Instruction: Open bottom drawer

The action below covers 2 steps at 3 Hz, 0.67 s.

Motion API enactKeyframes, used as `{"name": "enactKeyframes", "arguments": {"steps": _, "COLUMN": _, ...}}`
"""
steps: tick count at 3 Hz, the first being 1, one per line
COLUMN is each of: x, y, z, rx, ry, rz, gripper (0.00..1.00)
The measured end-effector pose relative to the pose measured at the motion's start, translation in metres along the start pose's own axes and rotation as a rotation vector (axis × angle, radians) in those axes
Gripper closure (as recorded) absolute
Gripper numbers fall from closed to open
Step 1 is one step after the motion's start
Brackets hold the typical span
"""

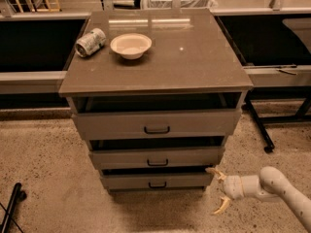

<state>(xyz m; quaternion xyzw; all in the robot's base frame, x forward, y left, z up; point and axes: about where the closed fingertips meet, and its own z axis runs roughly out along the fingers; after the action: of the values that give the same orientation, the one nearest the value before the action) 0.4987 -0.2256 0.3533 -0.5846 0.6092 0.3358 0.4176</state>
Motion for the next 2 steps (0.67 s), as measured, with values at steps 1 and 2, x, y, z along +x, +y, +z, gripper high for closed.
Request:
{"name": "enactKeyframes", "arguments": {"steps": 1, "x": 0.009, "y": -0.004, "z": 0.009, "rx": 0.025, "ry": -0.014, "rz": 0.014, "gripper": 0.0}}
{"name": "enactKeyframes", "arguments": {"steps": 2, "x": 0.049, "y": -0.015, "z": 0.052, "rx": 0.063, "ry": 0.096, "rz": -0.104, "gripper": 0.0}}
